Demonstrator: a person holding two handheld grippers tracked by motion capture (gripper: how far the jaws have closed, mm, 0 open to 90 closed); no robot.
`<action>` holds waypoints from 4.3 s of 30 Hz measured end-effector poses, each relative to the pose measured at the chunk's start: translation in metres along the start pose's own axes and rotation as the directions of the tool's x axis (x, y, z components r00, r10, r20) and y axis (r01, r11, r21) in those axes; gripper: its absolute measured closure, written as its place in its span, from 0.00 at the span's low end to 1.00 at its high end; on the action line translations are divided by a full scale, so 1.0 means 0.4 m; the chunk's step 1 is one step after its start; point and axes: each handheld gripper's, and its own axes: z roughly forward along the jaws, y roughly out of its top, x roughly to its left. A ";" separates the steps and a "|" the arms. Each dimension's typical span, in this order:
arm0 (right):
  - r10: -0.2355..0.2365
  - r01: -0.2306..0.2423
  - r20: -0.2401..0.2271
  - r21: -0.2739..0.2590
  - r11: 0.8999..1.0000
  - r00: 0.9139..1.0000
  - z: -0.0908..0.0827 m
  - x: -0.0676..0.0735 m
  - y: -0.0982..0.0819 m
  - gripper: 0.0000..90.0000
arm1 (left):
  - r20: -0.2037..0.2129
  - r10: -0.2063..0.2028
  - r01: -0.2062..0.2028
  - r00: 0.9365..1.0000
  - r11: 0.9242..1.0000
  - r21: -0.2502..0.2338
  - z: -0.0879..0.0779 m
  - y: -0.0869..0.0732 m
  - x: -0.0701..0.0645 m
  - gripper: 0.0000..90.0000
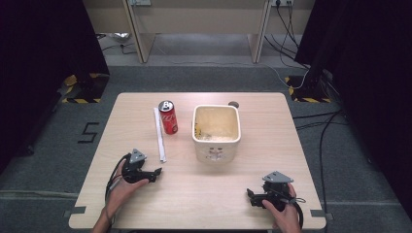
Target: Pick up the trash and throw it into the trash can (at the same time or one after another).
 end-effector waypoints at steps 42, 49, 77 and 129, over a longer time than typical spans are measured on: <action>-0.001 0.001 -0.006 -0.001 1.000 1.000 0.001 -0.001 0.001 0.00 | 0.041 -0.049 0.053 0.998 0.993 -0.109 -0.009 0.187 0.057 0.18; -0.001 0.001 -0.005 0.000 1.000 1.000 0.001 -0.001 0.001 0.00 | 0.045 -0.043 0.048 0.998 0.992 -0.117 0.004 0.232 0.061 0.18; -0.003 0.003 -0.006 -0.002 1.000 1.000 0.001 -0.001 0.001 0.00 | 0.005 -0.054 0.054 0.999 0.993 -0.106 0.077 0.339 0.090 0.18; -0.006 0.006 -0.008 -0.004 1.000 1.000 0.002 -0.002 0.001 0.00 | -0.037 -0.042 0.037 0.998 0.992 -0.119 0.170 0.409 0.098 0.37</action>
